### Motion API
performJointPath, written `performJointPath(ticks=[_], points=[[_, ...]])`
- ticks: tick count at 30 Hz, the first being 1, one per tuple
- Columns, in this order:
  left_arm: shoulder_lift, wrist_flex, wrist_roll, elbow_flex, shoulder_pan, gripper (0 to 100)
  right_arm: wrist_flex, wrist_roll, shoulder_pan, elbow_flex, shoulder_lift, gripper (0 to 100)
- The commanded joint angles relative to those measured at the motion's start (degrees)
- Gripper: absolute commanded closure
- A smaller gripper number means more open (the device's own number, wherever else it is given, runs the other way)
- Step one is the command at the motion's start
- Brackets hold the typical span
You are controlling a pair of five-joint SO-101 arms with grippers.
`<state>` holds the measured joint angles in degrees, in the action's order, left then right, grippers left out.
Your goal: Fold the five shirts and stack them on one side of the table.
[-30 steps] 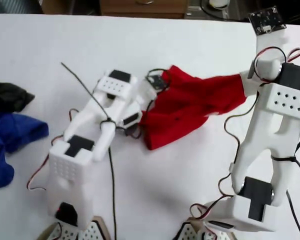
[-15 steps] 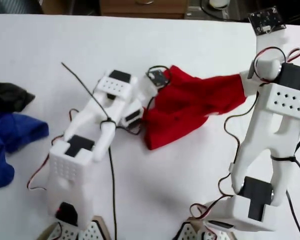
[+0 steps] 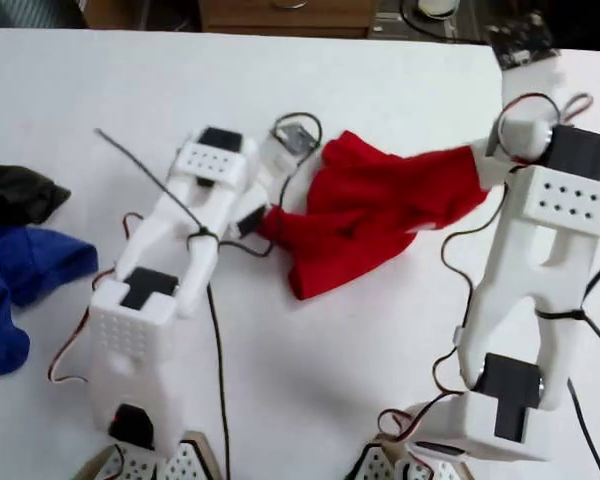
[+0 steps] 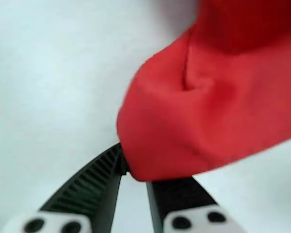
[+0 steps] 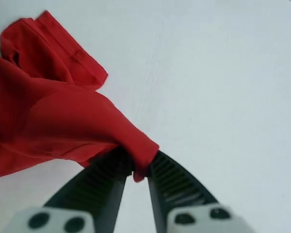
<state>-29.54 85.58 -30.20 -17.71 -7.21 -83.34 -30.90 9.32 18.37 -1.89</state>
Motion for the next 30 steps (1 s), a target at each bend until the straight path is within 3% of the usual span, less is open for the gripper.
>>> performJointPath(ticks=[1,5,19,30], points=[[8.26,8.62,0.09,-11.03,2.20,97,1.89,-0.18,-4.88,6.59,-3.30,97.7],[14.33,16.88,0.09,-20.35,3.96,97,1.36,-0.26,-8.57,15.91,-4.18,97.7],[47.12,16.79,0.09,-20.35,15.47,97,-0.22,-0.44,-9.19,26.81,-22.20,97.7],[64.79,16.70,0.18,-20.35,19.34,97,-0.75,-0.44,-9.27,26.46,-36.26,97.7]])
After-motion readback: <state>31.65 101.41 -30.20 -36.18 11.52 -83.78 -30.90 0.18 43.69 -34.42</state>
